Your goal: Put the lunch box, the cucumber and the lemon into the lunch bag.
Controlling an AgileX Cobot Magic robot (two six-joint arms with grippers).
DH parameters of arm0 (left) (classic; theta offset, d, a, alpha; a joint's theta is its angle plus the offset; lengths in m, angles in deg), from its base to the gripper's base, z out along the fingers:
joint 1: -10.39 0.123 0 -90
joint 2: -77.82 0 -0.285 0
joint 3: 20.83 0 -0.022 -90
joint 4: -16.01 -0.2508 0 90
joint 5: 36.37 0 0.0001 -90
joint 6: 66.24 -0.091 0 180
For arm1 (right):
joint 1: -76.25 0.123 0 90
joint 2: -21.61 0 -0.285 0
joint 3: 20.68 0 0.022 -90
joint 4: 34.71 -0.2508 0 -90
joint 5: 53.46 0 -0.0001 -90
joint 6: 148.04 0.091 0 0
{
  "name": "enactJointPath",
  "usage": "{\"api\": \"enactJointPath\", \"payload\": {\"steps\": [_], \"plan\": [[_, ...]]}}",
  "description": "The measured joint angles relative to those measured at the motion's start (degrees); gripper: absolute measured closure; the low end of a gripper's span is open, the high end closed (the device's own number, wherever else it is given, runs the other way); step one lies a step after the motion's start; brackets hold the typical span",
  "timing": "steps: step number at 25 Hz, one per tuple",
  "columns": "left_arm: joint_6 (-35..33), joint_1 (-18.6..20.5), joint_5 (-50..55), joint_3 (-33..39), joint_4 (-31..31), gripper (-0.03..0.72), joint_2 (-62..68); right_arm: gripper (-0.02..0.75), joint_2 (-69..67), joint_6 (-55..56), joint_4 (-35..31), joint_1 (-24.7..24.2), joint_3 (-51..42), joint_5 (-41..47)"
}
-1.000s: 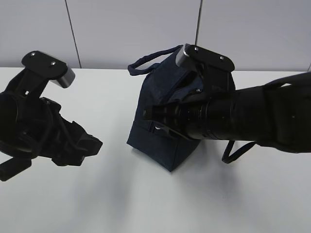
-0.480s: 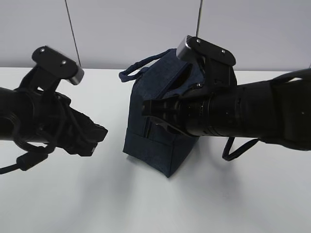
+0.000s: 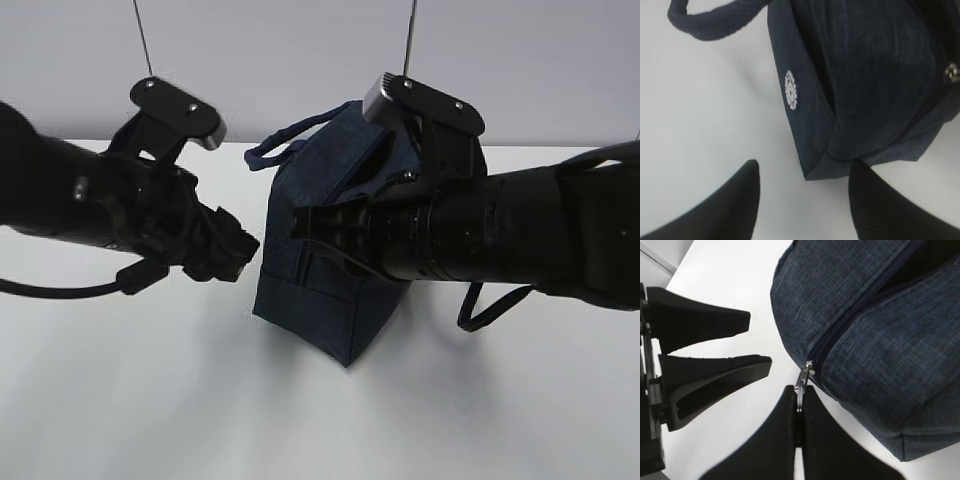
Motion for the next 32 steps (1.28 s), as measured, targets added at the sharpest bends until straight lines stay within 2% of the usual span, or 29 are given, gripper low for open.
{"api": "enactJointPath", "payload": {"steps": [3,8,18,23,27,32], "plan": [[0.0,0.0,1.8,-3.4,-0.4,0.243,1.6,0.738,0.0,0.0,0.0,0.0,0.0,0.1],[-0.1,0.0,2.7,-6.4,-0.8,0.230,3.1,0.738,0.0,0.0,0.0,0.0,0.0,0.2],[-0.1,0.0,2.0,-6.7,-1.0,0.231,6.0,0.738,0.0,0.0,0.0,0.0,0.0,0.2],[-0.1,-1.2,0.9,-6.7,-1.0,0.246,6.7,0.738,0.0,0.0,0.0,0.0,0.0,0.2],[-0.1,-2.5,-0.3,-6.7,-1.0,0.337,6.9,0.738,0.0,-0.1,0.0,0.0,0.0,0.2],[-0.1,-2.7,-0.7,-6.7,-1.0,0.538,7.5,0.738,0.0,-0.1,0.0,0.0,0.0,0.4]]}}
